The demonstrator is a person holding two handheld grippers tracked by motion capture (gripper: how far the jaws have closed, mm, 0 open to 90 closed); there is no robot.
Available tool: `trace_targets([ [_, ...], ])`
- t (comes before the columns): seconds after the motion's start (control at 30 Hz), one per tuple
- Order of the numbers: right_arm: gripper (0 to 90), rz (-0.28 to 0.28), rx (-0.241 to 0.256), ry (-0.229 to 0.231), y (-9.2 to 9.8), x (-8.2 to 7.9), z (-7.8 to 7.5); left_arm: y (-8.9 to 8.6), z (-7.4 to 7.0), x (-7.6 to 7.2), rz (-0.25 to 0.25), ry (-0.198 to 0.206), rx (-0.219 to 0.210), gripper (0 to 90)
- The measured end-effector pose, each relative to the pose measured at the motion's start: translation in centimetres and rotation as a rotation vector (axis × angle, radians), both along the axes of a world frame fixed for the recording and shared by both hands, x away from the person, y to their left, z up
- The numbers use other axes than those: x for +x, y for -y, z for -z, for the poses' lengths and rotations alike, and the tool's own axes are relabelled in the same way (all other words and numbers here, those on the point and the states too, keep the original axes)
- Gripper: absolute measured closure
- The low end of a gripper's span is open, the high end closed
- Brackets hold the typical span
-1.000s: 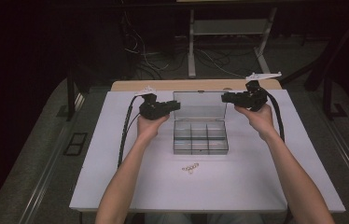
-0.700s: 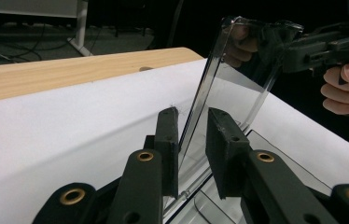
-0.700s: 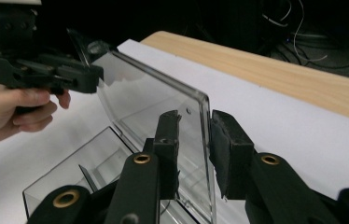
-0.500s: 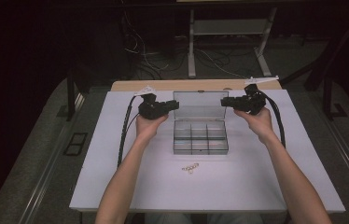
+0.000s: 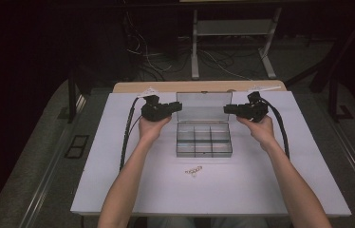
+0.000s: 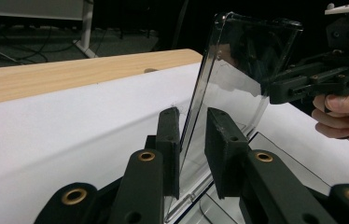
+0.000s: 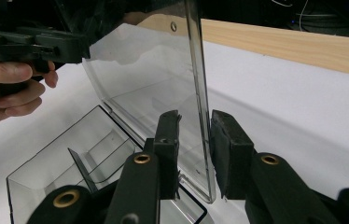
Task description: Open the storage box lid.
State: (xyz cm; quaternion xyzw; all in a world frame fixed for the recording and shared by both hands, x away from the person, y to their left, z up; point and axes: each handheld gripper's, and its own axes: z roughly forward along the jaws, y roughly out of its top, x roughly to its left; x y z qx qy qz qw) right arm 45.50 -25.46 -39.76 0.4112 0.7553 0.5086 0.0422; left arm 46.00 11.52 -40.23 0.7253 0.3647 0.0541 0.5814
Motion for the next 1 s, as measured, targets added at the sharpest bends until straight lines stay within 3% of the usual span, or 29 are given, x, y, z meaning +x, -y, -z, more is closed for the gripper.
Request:
trace_targets([
  [0.27,72.1,0.004,-0.008,0.009,-0.1,0.0,0.1,-0.2,0.2,0.1,0.004,-0.017,-0.006,72.6],
  [0.37,72.2,0.01,-0.008,0.009,-0.2,0.0,0.1,-0.1,0.5,0.1,0.008,-0.025,-0.004,68.3],
  [0.57,72.3,0.009,-0.013,0.013,-0.2,0.0,0.1,0.1,1.5,0.2,0.021,-0.048,0.048,65.7],
  [0.67,72.2,0.006,-0.015,0.015,-0.2,0.1,0.1,0.0,2.2,0.3,0.019,-0.069,0.041,64.9],
  [0.83,72.3,0.008,-0.018,0.018,-0.3,0.2,0.1,0.4,2.7,0.3,0.048,-0.081,0.053,65.3],
  [1.0,72.3,0.01,-0.023,0.022,-0.3,0.2,0.2,0.7,2.9,0.3,0.024,-0.092,0.055,68.6],
])
